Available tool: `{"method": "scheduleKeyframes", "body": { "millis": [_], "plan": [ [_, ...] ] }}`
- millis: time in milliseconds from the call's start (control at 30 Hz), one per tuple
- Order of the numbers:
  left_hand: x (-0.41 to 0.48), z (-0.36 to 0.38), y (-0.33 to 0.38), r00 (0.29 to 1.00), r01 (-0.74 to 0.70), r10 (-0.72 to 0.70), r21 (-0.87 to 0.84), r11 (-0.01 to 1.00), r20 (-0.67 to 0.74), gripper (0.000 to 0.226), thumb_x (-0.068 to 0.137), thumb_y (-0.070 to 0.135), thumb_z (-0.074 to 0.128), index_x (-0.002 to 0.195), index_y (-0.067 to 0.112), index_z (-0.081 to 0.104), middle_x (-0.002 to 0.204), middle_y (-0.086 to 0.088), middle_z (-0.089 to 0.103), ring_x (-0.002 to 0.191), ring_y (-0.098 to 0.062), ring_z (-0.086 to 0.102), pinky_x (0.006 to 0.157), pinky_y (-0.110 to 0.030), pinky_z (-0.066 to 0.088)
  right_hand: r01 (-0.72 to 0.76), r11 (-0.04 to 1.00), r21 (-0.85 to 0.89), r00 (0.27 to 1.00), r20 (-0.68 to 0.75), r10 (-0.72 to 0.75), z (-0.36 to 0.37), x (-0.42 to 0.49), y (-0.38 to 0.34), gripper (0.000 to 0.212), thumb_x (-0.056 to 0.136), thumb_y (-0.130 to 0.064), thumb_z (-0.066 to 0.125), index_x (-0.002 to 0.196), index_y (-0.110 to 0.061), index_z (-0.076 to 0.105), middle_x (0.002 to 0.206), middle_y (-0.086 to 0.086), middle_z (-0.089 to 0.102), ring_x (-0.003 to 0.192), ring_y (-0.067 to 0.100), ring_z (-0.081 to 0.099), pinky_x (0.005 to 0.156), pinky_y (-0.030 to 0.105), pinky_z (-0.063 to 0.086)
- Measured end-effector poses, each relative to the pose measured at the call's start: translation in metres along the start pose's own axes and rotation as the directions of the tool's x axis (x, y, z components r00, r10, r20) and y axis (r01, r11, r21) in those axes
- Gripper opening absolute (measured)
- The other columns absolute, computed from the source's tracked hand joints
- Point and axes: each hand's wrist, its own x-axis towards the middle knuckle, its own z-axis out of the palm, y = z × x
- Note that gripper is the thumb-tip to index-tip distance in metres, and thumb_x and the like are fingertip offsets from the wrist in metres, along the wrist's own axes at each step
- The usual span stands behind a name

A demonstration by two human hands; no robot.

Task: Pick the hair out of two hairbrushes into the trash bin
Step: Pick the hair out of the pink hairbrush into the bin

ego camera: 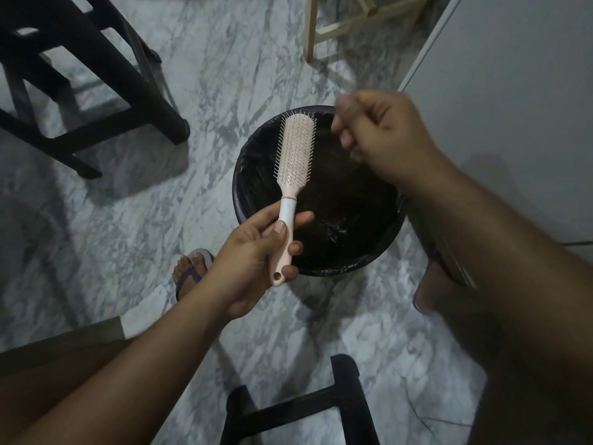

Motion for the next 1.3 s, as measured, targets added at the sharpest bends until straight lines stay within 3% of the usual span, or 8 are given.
{"method": "scheduleKeyframes", "body": {
  "millis": [133,300,500,667,900,1000,1133,1300],
  "plan": [
    [-0.001,-0.001,-0.003,1.0,0.017,-0.017,0.022,1.0,-0.002,0.038,0.103,0.008,0.043,0.139,0.016,0.053,0.131,-0.008,0.068,0.068,-0.012,0.054,0.049,-0.025,0.043,0.005,1.0,0.014,0.995,-0.101,-0.004,-0.008,0.001,0.005,0.018,0.095,-0.015,0.066,0.094,-0.001,0.076,0.077,0.0,0.075,0.056,0.004,0.064,0.056,0.02,0.054],
    [-0.002,0.003,-0.003,1.0,0.016,-0.016,0.048,0.999,-0.013,0.038,0.103,0.007,0.043,0.138,0.017,0.054,0.129,-0.008,0.069,0.068,-0.012,0.053,0.05,-0.025,0.042,0.076,0.992,-0.104,0.996,-0.028,-0.079,0.005,-0.005,0.012,0.02,0.079,-0.026,0.084,0.093,-0.013,0.081,0.083,-0.003,0.077,0.075,0.007,0.074,0.076,0.031,0.062],
    [-0.005,0.006,-0.008,0.997,0.007,0.003,0.135,0.991,-0.075,0.036,0.104,0.009,0.044,0.137,0.019,0.055,0.126,-0.005,0.07,0.068,-0.012,0.051,0.05,-0.025,0.038,0.14,0.865,-0.482,0.978,0.206,-0.043,0.026,-0.013,0.007,0.021,0.081,-0.041,0.078,0.094,-0.025,0.078,0.092,-0.008,0.058,0.075,0.007,0.058,0.076,0.035,0.055],
    [-0.006,0.007,-0.012,0.991,-0.023,0.06,0.282,0.959,-0.121,0.036,0.104,0.01,0.046,0.136,0.024,0.055,0.125,0.001,0.071,0.069,-0.011,0.051,0.053,-0.029,0.034,0.09,0.766,-0.637,0.977,0.207,0.057,0.035,-0.016,0.002,0.028,0.084,-0.046,0.073,0.102,-0.025,0.073,0.098,-0.009,0.048,0.09,0.013,0.056,0.078,0.035,0.051],
    [-0.005,0.011,-0.009,0.99,0.003,0.029,0.219,0.976,-0.14,0.034,0.104,0.01,0.045,0.135,0.019,0.057,0.123,-0.003,0.071,0.066,-0.009,0.051,0.049,-0.025,0.035,0.124,0.718,-0.685,0.992,0.096,-0.079,0.054,-0.029,0.009,0.015,0.095,-0.024,0.059,0.101,-0.013,0.069,0.108,0.005,0.057,0.092,0.027,0.061,0.072,0.042,0.054],
    [-0.004,0.011,-0.009,0.991,0.022,-0.003,0.145,0.989,-0.133,0.034,0.105,0.008,0.044,0.135,0.016,0.056,0.124,-0.007,0.071,0.066,-0.011,0.05,0.049,-0.026,0.033,0.061,0.844,-0.533,0.998,0.009,-0.066,0.052,-0.023,0.012,0.015,0.095,-0.02,0.057,0.095,-0.009,0.069,0.098,0.005,0.064,0.086,0.024,0.062,0.075,0.042,0.053],
    [-0.006,0.009,-0.008,0.992,0.021,-0.005,0.124,0.992,-0.127,0.035,0.104,0.007,0.043,0.134,0.018,0.057,0.124,-0.006,0.071,0.067,-0.012,0.05,0.049,-0.026,0.033,-0.073,0.955,-0.287,0.99,-0.135,0.035,0.022,-0.001,0.006,0.015,0.095,-0.024,0.062,0.09,-0.014,0.072,0.073,-0.01,0.067,0.063,0.005,0.063,0.073,0.037,0.059],
    [-0.005,0.006,-0.004,0.993,-0.002,0.017,0.129,0.992,-0.114,0.034,0.104,0.007,0.043,0.132,0.019,0.058,0.124,-0.004,0.071,0.067,-0.012,0.05,0.047,-0.024,0.035,-0.081,0.928,-0.363,0.996,-0.067,0.061,0.003,-0.003,0.017,0.008,0.085,-0.031,0.075,0.087,-0.024,0.079,0.074,-0.01,0.074,0.068,0.002,0.069,0.072,0.018,0.057]
  ]
}}
